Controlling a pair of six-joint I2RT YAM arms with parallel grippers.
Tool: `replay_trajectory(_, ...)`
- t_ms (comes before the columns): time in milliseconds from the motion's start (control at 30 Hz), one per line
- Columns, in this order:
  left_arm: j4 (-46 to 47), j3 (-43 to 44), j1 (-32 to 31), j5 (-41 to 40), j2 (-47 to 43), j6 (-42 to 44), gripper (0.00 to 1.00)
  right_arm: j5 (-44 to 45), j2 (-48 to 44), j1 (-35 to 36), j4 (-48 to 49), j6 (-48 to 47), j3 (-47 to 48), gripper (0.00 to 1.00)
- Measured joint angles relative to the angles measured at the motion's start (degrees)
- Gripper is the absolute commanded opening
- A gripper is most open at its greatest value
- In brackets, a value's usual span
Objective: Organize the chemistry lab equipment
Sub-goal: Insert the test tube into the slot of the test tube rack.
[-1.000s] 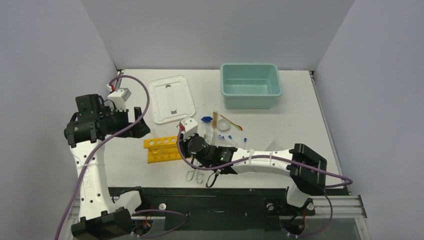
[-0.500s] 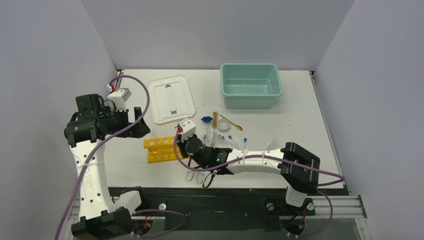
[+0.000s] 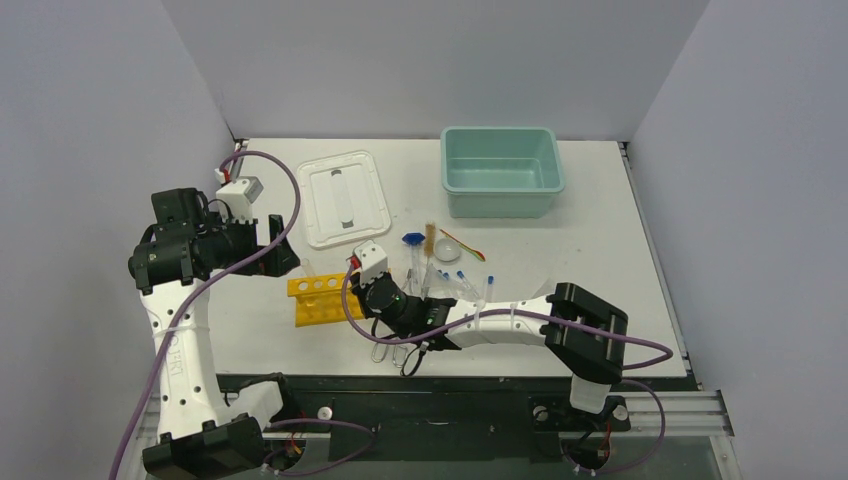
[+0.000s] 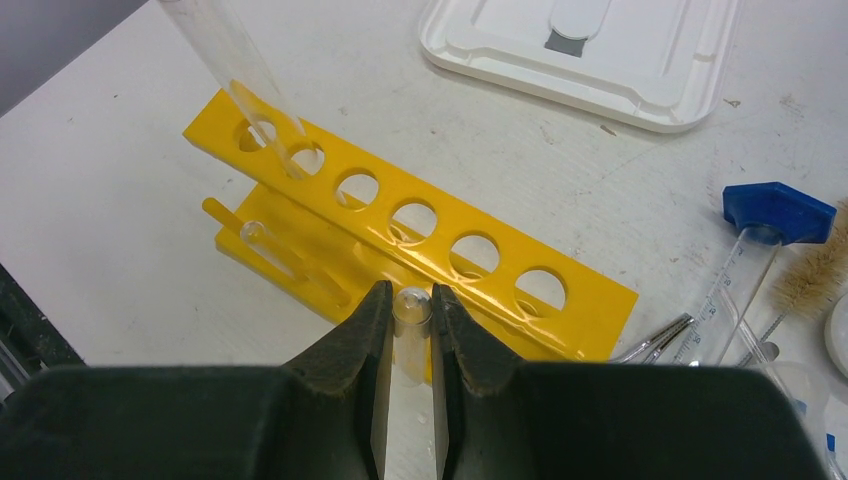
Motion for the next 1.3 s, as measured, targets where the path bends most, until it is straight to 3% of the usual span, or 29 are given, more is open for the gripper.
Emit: replay_trajectory(1300,0.0,0.0,0.0,0.0,0.0,0.3,0.97,0.9,-0.1,-1.5,1.7,-0.2,0.0,0.00)
